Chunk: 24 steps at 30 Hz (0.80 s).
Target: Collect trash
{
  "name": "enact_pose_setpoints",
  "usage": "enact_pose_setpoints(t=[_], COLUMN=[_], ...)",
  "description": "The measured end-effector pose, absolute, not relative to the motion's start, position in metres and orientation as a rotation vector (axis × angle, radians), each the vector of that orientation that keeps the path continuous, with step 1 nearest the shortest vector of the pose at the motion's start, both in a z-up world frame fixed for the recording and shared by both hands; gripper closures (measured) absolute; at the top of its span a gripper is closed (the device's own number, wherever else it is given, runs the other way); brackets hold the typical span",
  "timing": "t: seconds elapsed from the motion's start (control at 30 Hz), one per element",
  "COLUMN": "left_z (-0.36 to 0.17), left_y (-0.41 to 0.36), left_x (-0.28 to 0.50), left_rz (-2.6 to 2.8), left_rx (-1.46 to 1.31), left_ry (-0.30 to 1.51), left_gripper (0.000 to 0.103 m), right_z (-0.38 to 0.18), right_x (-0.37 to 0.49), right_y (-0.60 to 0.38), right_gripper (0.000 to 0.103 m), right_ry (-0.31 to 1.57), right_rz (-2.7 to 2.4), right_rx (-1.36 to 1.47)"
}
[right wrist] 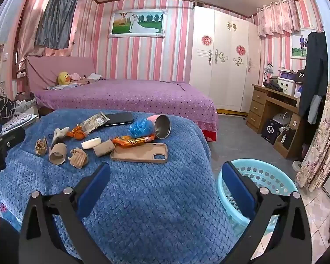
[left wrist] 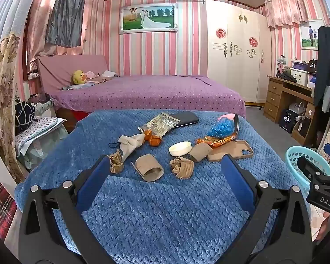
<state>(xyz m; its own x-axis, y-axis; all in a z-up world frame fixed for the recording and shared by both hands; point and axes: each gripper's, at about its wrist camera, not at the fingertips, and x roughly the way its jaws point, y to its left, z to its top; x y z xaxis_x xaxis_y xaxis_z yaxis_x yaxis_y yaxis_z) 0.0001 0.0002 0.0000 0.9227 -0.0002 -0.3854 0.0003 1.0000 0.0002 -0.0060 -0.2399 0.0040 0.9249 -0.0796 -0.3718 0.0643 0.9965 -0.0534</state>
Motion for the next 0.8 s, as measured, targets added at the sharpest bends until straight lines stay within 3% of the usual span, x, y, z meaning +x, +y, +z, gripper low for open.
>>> enact_pose_setpoints(t=[0.8], left_z=[0.006], left_y=[0.004], left_x=[-0.001], left_rz=[0.012], left_rx=[0.005], left_ry=[0.372], left_gripper=[0.005], right_z=[0.004], right_x=[-0.002], right_y=[-0.246], right_gripper=[0.004], right_ry=[0.373], right_rz=[-0.089], right_rx=[-0.039])
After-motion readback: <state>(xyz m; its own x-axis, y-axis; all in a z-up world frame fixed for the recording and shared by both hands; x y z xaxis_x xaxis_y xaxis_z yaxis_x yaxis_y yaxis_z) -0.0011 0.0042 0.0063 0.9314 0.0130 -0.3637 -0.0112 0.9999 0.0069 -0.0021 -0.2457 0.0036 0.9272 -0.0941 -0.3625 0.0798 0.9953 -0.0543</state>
